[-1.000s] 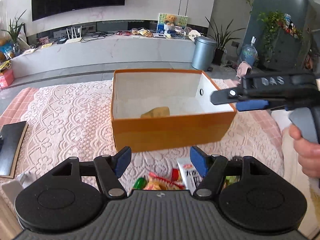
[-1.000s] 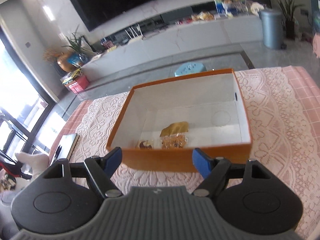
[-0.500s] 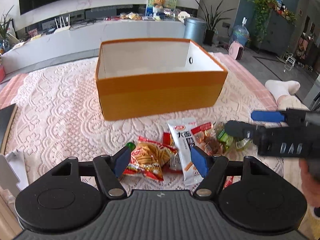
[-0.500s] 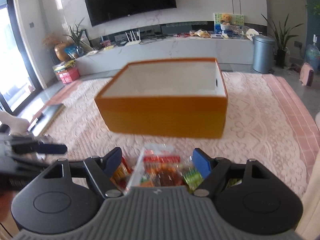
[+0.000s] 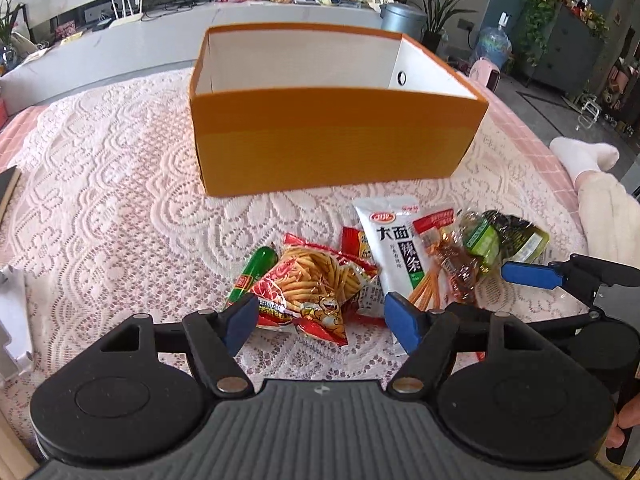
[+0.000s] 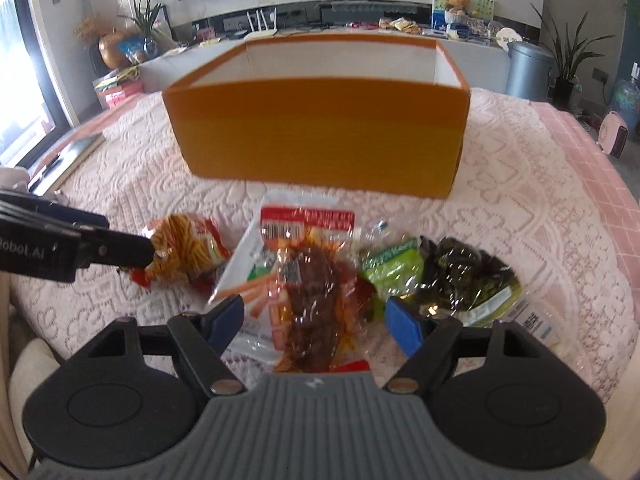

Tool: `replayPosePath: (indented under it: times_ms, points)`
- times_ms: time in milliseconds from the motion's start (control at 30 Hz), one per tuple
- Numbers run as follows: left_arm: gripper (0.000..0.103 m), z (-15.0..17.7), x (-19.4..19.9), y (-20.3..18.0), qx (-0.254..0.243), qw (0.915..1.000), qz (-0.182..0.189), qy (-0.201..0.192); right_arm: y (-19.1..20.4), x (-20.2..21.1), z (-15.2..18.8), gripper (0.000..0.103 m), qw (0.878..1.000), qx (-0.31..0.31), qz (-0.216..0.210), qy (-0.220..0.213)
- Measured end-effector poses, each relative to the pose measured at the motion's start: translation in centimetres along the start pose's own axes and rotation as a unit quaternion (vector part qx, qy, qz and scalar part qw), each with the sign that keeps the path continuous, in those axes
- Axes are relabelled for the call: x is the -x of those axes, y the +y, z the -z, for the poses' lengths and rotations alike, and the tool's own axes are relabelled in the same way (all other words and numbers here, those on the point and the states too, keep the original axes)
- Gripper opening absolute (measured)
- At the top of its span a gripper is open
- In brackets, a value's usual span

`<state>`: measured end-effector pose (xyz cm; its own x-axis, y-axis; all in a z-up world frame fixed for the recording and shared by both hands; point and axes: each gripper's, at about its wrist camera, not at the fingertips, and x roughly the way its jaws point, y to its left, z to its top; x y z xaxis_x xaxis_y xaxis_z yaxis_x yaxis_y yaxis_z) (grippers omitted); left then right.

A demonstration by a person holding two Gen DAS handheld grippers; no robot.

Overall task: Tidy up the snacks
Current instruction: 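Grasp the red-yellow fries bag with the left tool while the right tool grasps the brown meat snack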

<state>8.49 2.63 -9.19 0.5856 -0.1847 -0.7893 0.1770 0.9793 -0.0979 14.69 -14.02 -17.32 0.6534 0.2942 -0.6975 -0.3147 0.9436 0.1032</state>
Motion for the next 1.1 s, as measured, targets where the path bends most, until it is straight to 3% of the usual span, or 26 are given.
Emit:
replayPosePath:
  times_ms: [400,667,867,1033,1100]
  points:
    - [0.089,0.6,-2.9,-0.5,-0.043,0.9988,-0.004,0.024,-0.3,-2.5,0.8,0.077,0.999,-0.011,-0.019,0.023]
    - [0.09,0.5,-3.9,0.4,-0.037,0.9988,-0.008,0.031,0.1,-3.5,1.1,0.083,0.999,-0.008,-0.032,0.031]
    - [0.082,0.7,-5.4,1.0,-0.017,0.9984,0.004,0.053,0.3,-3.8,1.0,0.083,0.999,-0.005,-0.036,0.028]
    - [0.081,0.8,-5.2,0.4,-0.033,0.9986,-0.003,0.042,0.1,-3.6,1.1,0.079,0.999,-0.008,-0.038,0.027]
    - [0.082,0.9,-4.8,0.3,-0.038,0.9986,-0.001,0.035,0.0,-3.5,1.0,0.071,0.999,-0.011,-0.038,0.026]
